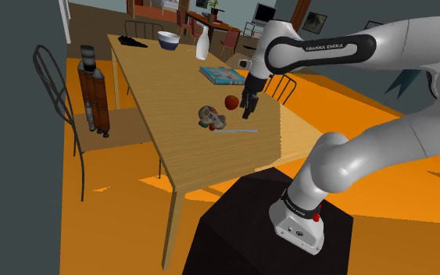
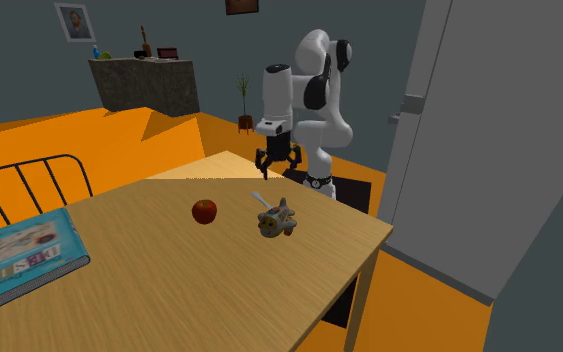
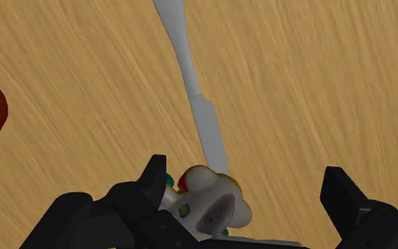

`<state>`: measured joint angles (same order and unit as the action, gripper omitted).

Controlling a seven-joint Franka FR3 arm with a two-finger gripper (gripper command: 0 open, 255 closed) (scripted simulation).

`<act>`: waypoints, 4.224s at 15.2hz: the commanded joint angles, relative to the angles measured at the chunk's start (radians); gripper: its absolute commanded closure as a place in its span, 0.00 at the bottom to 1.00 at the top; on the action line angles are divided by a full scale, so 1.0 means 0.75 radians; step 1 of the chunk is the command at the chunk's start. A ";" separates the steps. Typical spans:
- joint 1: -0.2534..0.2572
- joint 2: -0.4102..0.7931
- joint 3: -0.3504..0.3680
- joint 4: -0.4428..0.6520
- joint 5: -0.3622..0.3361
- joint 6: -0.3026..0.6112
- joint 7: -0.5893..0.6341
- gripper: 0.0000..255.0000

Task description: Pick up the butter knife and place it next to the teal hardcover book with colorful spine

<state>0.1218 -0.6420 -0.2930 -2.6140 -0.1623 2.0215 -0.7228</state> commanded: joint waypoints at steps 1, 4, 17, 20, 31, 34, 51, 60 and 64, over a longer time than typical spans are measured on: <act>0.028 0.082 -0.060 -0.027 -0.036 0.096 -0.148 0.00; 0.072 0.218 -0.145 -0.040 -0.077 0.227 -0.357 0.00; 0.095 0.365 -0.202 -0.108 -0.080 0.435 -0.427 0.00; 0.095 0.365 -0.202 -0.108 -0.080 0.435 -0.427 0.00; 0.093 0.350 -0.197 -0.101 -0.081 0.412 -0.425 1.00; 0.089 0.306 -0.183 -0.075 -0.084 0.343 -0.419 1.00; 0.081 0.236 -0.177 0.162 -0.068 0.043 -0.473 1.00; 0.093 0.654 -0.408 0.550 0.083 0.071 -0.809 1.00; 0.069 0.874 -0.483 0.760 0.225 0.045 -0.983 1.00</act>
<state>0.1821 -0.0269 -0.6394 -2.0812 -0.0205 2.0599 -1.4214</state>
